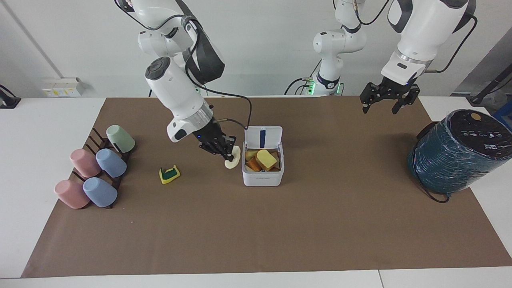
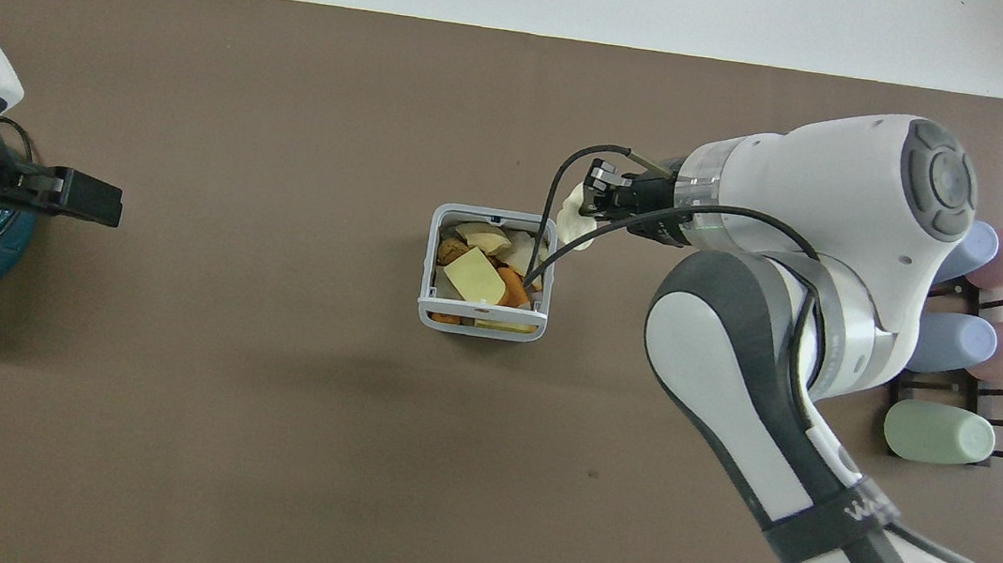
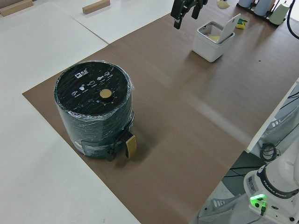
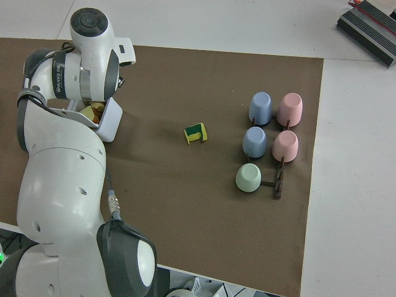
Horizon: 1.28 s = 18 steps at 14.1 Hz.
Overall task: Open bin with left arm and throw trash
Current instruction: 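Open the right gripper to drop the cream piece into the bin, then move the right gripper to the green-and-yellow sponge and grasp it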
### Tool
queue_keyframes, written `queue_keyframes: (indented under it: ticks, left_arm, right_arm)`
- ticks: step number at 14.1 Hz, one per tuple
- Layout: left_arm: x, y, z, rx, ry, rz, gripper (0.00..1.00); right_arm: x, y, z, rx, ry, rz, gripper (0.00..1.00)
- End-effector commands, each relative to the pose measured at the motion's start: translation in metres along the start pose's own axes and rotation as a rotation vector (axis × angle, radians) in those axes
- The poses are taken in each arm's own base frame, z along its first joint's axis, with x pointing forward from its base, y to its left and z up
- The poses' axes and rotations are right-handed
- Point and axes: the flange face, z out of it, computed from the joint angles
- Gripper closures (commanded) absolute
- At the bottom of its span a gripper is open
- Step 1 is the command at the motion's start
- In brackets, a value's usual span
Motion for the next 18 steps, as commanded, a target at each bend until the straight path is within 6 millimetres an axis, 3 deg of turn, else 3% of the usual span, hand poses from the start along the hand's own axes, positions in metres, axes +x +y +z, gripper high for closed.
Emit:
queue_keyframes:
  ticks: [1,2,3,5,7,9,10,14,16,18]
  left_arm:
    - [-0.002,-0.011,-0.007,0.009,0.003,-0.015,0.00]
    - [-0.001,-0.025,-0.013,0.009,0.004,-0.035,0.00]
    - [0.001,-0.032,-0.019,0.009,0.010,-0.033,0.00]
    - [0.007,-0.039,-0.024,0.013,0.017,-0.003,0.00]
    - [0.007,-0.047,-0.026,0.017,0.002,-0.002,0.00]
    - [0.007,-0.060,-0.028,0.018,0.003,0.036,0.00]
    - [0.007,-0.061,-0.032,0.017,-0.009,0.043,0.00]
    - [0.016,-0.065,-0.045,0.019,-0.043,0.128,0.00]
    - [0.017,-0.064,-0.046,0.020,-0.028,0.139,0.00]
    - [0.016,-0.065,-0.043,0.036,-0.016,0.145,0.00]
  right_arm:
    - [-0.030,-0.022,0.043,0.040,0.007,0.066,1.00]
    - [-0.042,-0.023,0.057,0.032,0.000,0.069,1.00]
    - [-0.049,-0.022,0.065,0.020,-0.013,0.065,0.80]
    - [-0.051,-0.021,0.066,0.013,-0.021,0.069,0.00]
    - [-0.049,-0.023,0.059,0.018,-0.011,0.066,0.00]
    - [-0.038,-0.017,0.037,0.008,0.017,0.053,0.00]
    - [-0.022,-0.004,0.025,-0.014,0.049,0.050,0.00]
    - [0.031,0.086,-0.007,-0.311,0.090,-0.232,0.00]
    - [0.040,0.144,-0.005,-0.366,0.033,-0.351,0.00]
    - [0.044,0.205,0.010,-0.409,-0.005,-0.417,0.00]
